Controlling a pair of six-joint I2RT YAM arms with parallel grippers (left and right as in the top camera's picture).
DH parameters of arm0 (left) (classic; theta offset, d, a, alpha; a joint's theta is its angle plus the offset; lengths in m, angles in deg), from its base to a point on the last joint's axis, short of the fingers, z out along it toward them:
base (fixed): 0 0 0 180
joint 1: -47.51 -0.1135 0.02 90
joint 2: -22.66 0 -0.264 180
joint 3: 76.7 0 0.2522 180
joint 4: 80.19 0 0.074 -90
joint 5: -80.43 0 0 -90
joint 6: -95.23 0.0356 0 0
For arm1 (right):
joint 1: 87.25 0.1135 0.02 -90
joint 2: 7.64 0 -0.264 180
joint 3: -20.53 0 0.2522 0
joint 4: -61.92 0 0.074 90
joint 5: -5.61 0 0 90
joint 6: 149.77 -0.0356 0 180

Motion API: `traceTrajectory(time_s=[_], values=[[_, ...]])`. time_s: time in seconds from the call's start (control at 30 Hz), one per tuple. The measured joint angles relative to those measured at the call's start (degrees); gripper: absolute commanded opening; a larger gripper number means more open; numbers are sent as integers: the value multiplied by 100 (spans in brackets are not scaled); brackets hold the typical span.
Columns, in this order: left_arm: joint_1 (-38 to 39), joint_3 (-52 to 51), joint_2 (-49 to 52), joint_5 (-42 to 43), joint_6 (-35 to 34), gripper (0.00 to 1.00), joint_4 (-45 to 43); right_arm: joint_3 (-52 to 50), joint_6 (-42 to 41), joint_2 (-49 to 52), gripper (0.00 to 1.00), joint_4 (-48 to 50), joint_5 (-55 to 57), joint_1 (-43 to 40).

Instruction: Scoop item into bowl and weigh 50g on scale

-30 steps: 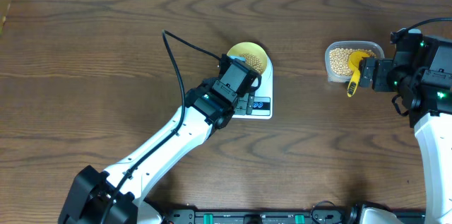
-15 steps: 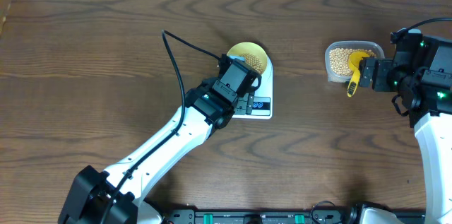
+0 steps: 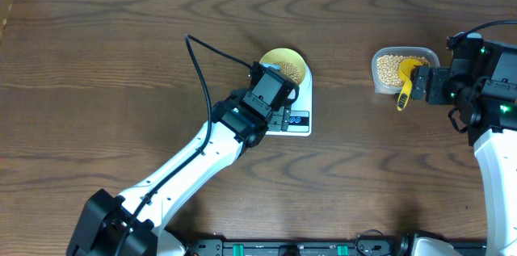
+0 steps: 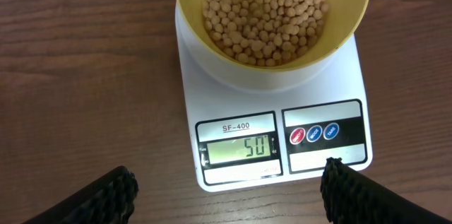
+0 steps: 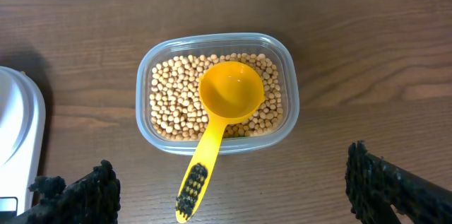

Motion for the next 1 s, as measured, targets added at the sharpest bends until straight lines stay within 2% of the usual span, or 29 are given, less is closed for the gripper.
traceTrajectory(time_s=[0.63, 1.0], values=[[-59, 0, -101, 66, 26, 86, -79, 0, 0, 0, 99, 2, 0, 0], [-511, 0, -2006, 199, 251, 85, 911, 0, 0, 0, 99, 0, 0, 0]])
